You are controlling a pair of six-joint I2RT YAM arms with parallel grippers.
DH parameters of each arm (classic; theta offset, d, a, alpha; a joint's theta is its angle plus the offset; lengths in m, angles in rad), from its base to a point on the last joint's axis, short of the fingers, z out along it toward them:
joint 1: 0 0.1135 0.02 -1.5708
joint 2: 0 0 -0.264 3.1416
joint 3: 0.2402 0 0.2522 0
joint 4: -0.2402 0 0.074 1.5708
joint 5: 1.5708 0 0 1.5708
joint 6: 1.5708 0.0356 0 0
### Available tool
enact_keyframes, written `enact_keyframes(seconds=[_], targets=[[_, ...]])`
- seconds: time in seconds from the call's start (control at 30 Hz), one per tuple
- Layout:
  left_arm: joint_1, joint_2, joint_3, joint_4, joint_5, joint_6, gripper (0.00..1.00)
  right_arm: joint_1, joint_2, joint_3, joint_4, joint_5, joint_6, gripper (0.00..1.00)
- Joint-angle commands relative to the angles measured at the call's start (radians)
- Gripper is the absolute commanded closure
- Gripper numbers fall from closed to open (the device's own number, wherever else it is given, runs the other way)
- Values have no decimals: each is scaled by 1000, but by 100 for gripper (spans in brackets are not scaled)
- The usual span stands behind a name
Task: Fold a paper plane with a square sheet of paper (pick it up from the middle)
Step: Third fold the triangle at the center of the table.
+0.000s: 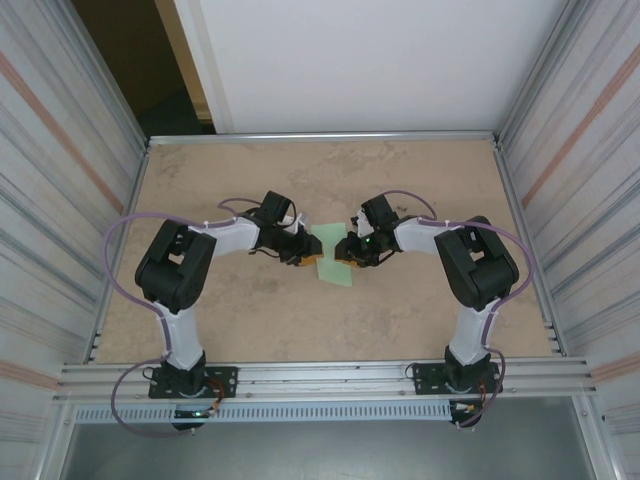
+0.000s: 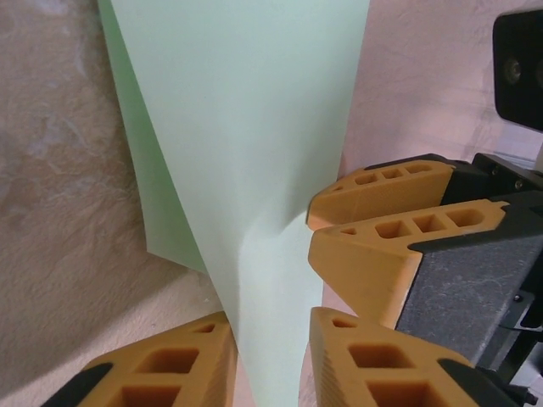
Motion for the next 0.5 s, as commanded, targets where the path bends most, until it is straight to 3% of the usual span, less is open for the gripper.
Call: enact_keyframes(seconds=[0.0, 0.3, 0.47], targets=[[3, 3, -3, 9, 27, 5, 75, 8, 38, -26, -58, 30, -16, 67], [8, 6, -6, 12, 23, -24, 94, 8, -74, -20, -20, 55, -18, 58], [20, -22, -21, 22, 7, -53, 99, 8, -201, -55, 15, 170, -32, 44]])
